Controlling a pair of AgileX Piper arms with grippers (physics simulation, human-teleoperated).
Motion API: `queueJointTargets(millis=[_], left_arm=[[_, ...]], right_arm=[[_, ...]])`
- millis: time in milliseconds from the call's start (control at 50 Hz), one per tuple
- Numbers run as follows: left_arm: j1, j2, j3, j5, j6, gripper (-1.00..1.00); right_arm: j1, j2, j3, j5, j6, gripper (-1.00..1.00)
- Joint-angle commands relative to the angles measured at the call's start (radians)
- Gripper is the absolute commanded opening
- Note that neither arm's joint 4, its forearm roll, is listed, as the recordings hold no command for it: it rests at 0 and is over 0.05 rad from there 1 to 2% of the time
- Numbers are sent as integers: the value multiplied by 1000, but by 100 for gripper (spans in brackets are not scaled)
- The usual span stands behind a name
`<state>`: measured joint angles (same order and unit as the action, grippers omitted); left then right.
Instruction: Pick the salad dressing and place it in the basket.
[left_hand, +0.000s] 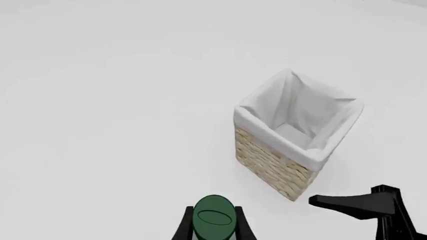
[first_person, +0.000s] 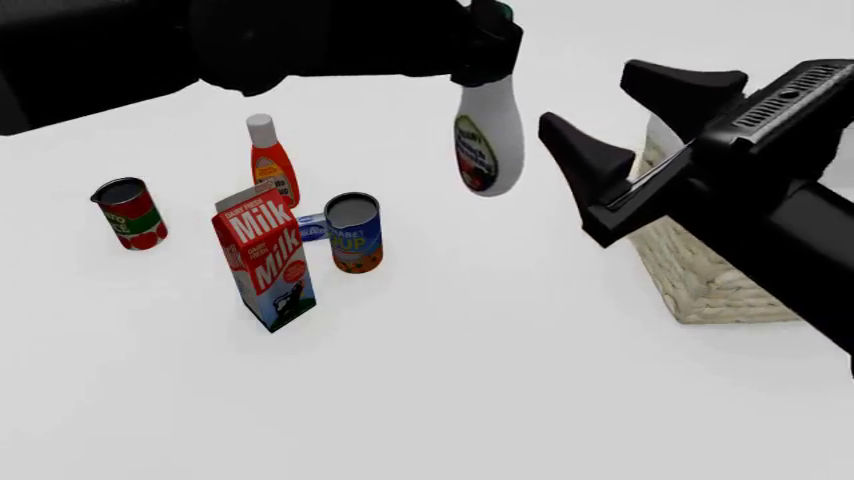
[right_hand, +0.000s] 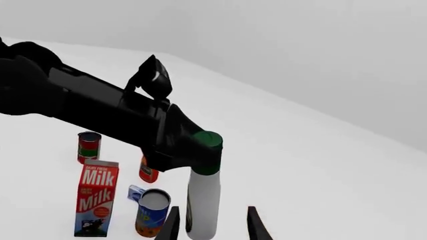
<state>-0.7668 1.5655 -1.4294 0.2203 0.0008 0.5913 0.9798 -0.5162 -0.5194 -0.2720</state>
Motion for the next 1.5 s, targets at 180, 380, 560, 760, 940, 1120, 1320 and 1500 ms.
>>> queueJointTargets(millis=[180, 380, 560, 760, 940, 1120, 1320, 1500], left_arm=[[-21, -22, 3, 0, 3, -100], [-30, -28, 8, 1, -2, -100], [-38, -35, 11, 3, -7, -100], [-45, -43, 13, 6, -12, -100], [-49, -48, 16, 8, -13, -100], [-64, -66, 28, 9, -10, -100], [-74, -70, 30, 11, -10, -100], [-79, -71, 31, 10, -10, -100]], right_arm=[[3, 94, -29, -54, 13, 100], [1, 128, -51, -70, 8, 100], [3, 158, -57, -88, 13, 100], [4, 186, -62, -108, 14, 100], [2, 206, -59, -122, 23, 100], [2, 227, -64, -135, 32, 100], [3, 242, -72, -140, 34, 100], [-1, 260, -81, -148, 41, 100]])
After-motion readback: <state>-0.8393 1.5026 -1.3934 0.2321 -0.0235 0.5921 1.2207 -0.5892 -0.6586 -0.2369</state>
